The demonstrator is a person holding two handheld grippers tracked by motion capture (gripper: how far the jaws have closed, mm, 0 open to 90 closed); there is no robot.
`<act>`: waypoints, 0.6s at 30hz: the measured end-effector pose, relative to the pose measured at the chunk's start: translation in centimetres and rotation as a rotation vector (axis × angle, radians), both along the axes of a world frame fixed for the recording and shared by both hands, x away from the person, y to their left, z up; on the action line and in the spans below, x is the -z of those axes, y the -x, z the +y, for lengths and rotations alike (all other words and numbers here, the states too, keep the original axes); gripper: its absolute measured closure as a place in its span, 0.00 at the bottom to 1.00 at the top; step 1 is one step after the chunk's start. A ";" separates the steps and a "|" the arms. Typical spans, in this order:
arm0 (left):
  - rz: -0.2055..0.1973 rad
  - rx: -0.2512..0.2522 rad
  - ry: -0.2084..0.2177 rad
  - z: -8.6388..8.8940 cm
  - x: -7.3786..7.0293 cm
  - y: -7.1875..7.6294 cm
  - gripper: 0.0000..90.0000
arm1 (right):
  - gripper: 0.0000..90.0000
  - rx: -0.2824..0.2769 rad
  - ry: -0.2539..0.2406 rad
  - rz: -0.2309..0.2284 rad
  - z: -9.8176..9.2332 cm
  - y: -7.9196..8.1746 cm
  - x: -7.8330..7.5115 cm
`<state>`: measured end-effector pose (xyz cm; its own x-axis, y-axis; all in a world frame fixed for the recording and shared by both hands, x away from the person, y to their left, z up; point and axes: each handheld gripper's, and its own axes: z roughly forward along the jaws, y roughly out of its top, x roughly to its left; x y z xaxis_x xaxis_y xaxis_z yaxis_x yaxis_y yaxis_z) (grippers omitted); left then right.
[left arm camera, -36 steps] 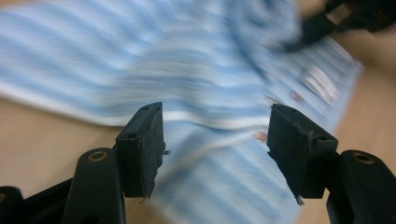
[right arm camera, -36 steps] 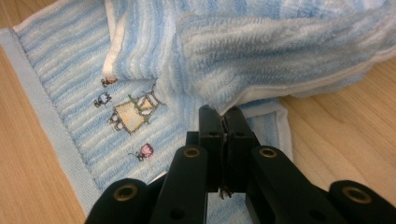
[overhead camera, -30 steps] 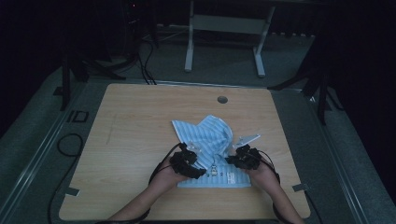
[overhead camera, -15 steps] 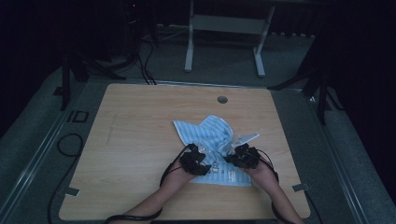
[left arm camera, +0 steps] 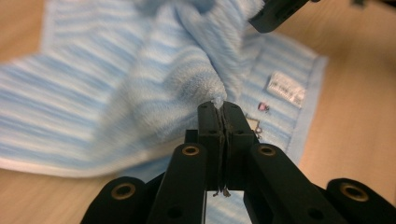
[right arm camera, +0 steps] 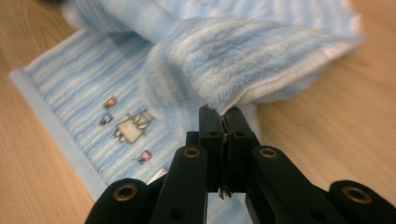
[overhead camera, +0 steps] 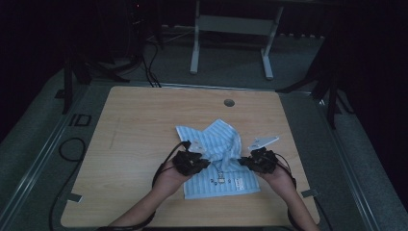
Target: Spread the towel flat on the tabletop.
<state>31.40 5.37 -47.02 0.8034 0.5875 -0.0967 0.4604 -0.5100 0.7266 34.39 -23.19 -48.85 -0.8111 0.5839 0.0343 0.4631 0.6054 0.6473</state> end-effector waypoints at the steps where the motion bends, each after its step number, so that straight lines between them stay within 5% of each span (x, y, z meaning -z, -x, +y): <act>1: -0.003 -0.005 0.008 0.8 -0.6 -0.1 0.98 | 0.98 0.009 -0.005 -0.012 -0.3 0.1 -0.4; 3: -0.024 -0.059 0.029 2.6 -1.6 -0.7 0.98 | 0.98 0.026 -0.022 -0.028 -1.0 0.0 -1.3; 7: -0.002 -0.177 0.047 6.2 -1.8 -3.4 0.98 | 0.98 0.072 -0.044 -0.047 -2.2 -0.9 -2.3; 11: 0.035 -0.289 0.028 8.5 -0.3 -6.1 0.97 | 0.98 0.111 -0.049 -0.031 -2.6 -2.1 -2.4; 14: 0.090 -0.327 0.052 9.4 1.2 -7.6 0.97 | 0.98 0.127 -0.075 0.009 -2.5 -3.2 -1.9; 17: 0.080 -0.382 0.007 9.3 2.3 -8.4 0.94 | 0.86 0.159 -0.083 0.028 -1.8 -4.2 -1.2; 18: 0.068 -0.414 0.005 9.4 2.5 -8.4 0.72 | 0.74 0.204 -0.063 0.020 -1.5 -4.6 -0.8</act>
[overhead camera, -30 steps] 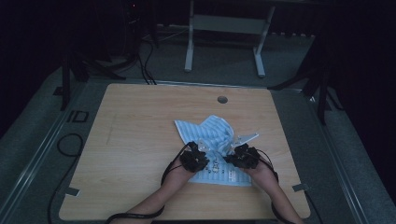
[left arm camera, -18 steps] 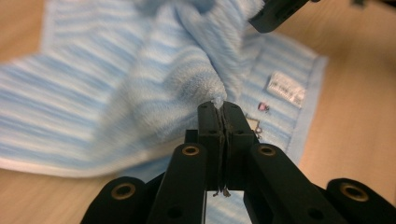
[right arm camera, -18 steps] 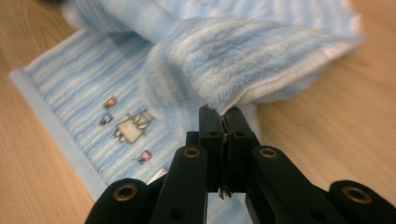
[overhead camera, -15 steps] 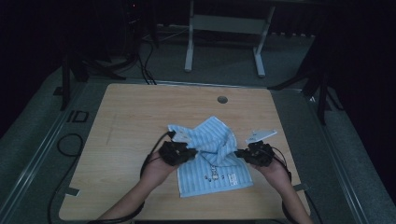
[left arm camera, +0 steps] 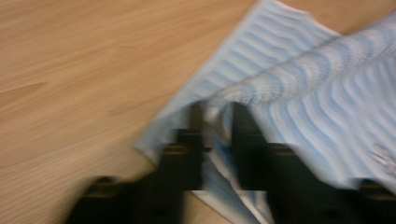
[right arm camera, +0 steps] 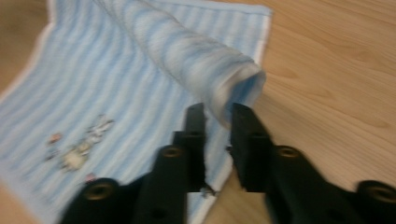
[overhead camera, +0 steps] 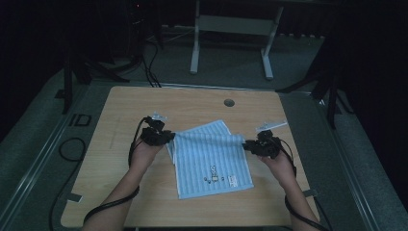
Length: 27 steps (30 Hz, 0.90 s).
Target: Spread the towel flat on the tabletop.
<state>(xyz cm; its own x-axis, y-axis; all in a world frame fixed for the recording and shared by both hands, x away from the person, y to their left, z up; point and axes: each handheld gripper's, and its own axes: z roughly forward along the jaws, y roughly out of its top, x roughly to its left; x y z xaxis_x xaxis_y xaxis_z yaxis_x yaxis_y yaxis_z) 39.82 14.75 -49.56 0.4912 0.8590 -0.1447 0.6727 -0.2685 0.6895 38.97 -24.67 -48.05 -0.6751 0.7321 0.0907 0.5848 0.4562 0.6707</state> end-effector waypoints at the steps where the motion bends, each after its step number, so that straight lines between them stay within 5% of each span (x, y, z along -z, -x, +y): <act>1: 0.000 -0.019 0.014 0.2 0.1 0.1 0.72 | 0.74 0.000 0.000 0.000 0.0 0.0 0.0; 3: 0.018 0.014 0.073 0.4 -0.1 0.5 0.64 | 0.73 0.023 -0.010 0.013 -0.1 -0.2 0.2; 11: 0.068 0.244 -0.021 -2.3 0.7 5.1 0.57 | 0.71 -0.059 -0.004 0.009 0.1 1.1 1.4; 17: 0.101 0.245 -0.023 -2.7 2.6 6.1 0.56 | 0.71 -0.079 0.009 0.027 1.1 1.0 2.5; 27: 0.125 0.230 -0.071 -3.1 4.2 5.1 0.56 | 0.77 -0.090 0.045 0.008 4.9 -1.8 3.2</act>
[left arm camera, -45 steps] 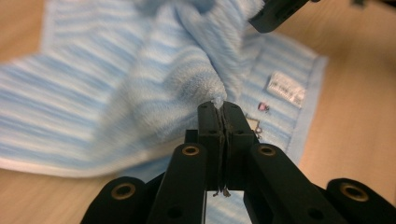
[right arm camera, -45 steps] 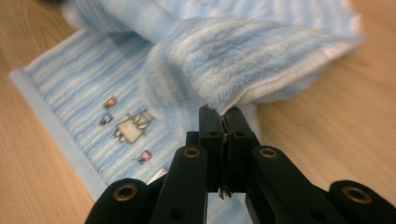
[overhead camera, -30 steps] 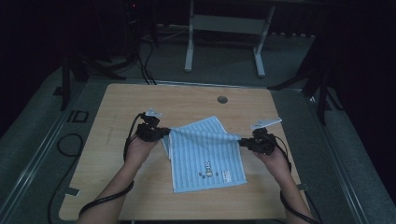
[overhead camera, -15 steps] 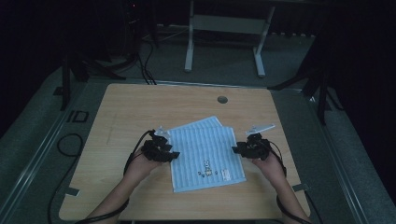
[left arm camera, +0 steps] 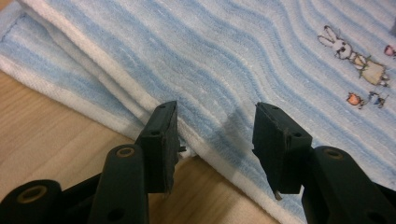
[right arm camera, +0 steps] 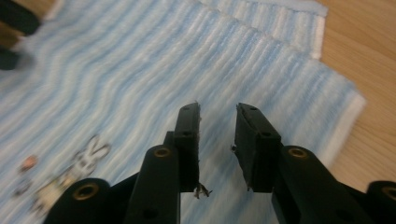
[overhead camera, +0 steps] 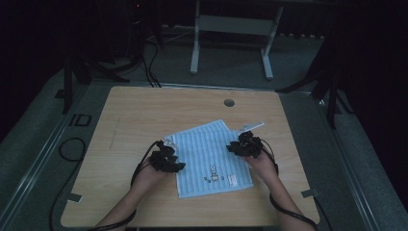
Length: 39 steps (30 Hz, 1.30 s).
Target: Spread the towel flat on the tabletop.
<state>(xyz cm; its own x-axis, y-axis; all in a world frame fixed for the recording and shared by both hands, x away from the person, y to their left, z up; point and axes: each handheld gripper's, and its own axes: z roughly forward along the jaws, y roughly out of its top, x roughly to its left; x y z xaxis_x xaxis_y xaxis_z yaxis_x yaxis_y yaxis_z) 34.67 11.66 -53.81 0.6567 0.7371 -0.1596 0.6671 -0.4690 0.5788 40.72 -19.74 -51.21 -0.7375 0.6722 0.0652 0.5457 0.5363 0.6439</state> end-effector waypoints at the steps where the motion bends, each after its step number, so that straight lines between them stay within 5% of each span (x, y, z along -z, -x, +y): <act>1: -0.005 0.001 -0.005 0.0 0.0 -0.1 0.56 | 0.76 0.004 0.010 0.006 0.3 -0.4 0.3; 2: -0.005 -0.005 -0.003 0.0 0.0 -0.3 0.56 | 0.76 0.013 0.068 0.014 0.9 -1.0 1.2; 5: -0.010 -0.016 0.000 -0.1 0.1 -0.8 0.56 | 0.75 0.021 0.106 0.027 1.2 -1.3 2.2; 9: -0.013 -0.003 0.007 -0.3 0.1 -1.6 0.56 | 0.74 0.053 0.067 0.023 0.3 -1.2 2.4; 17: -0.043 0.046 -0.009 -2.3 0.2 -4.1 0.55 | 0.71 0.110 0.104 0.011 -1.6 -1.1 2.2; 22: -0.028 0.072 -0.019 -3.8 0.1 -6.4 0.55 | 0.71 0.167 0.103 0.020 -2.8 -1.6 2.2; 32: -0.048 0.045 -0.016 -5.2 0.2 -10.3 0.56 | 0.71 0.269 0.061 0.047 -4.3 -3.5 2.3; 39: -0.063 0.009 -0.035 -5.9 0.2 -11.4 0.54 | 0.71 0.295 0.061 0.064 -4.2 -4.7 2.2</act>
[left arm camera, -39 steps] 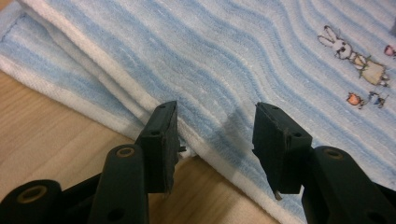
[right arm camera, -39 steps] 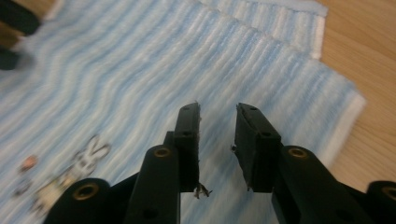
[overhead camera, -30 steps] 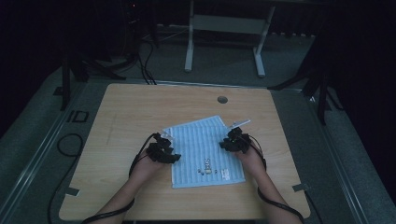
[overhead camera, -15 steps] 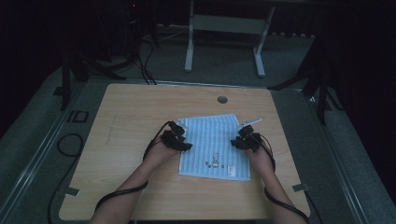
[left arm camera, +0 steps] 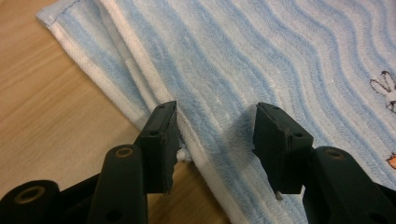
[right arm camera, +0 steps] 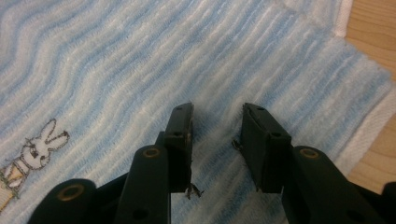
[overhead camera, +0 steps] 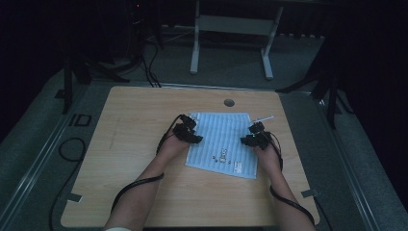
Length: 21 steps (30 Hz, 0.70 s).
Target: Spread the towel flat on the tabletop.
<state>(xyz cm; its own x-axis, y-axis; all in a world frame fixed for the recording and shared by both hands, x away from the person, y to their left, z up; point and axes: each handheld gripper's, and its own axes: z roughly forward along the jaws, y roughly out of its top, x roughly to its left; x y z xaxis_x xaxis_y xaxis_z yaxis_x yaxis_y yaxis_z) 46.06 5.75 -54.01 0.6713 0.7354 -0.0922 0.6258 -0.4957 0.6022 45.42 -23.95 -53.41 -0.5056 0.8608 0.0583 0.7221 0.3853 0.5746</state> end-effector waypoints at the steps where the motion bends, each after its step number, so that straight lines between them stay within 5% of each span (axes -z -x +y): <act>1: 0.012 -0.003 0.010 0.1 -0.1 0.0 0.53 | 0.70 -0.001 -0.004 0.001 -0.1 -0.1 0.0; 4: 0.022 0.010 0.054 0.4 -0.5 0.6 0.53 | 0.67 0.002 -0.021 0.024 -0.2 -0.1 -0.2; 5: 0.005 0.070 0.085 0.9 -1.3 1.7 0.53 | 0.67 -0.007 -0.021 0.024 -0.2 0.2 -0.5; 9: -0.020 0.182 0.124 1.9 -2.6 5.0 0.50 | 0.62 -0.137 -0.068 -0.023 -1.0 4.2 -2.4; 10: -0.020 0.182 0.124 1.9 -2.6 5.0 0.50 | 0.62 -0.164 -0.077 -0.027 -1.2 5.4 -2.7; 11: -0.028 0.255 0.108 2.3 -2.8 7.3 0.50 | 0.60 -0.221 -0.083 -0.038 -1.4 7.5 -3.0; 14: -0.037 0.301 0.105 2.6 -2.7 9.6 0.50 | 0.60 -0.283 -0.080 -0.034 -1.7 10.3 -2.8; 16: -0.037 0.305 0.102 2.6 -2.6 9.9 0.50 | 0.60 -0.300 -0.082 -0.029 -1.9 11.4 -2.5; 21: -0.031 0.328 0.047 1.9 -0.9 10.8 0.50 | 0.59 -0.319 0.012 -0.022 -2.2 14.1 -0.5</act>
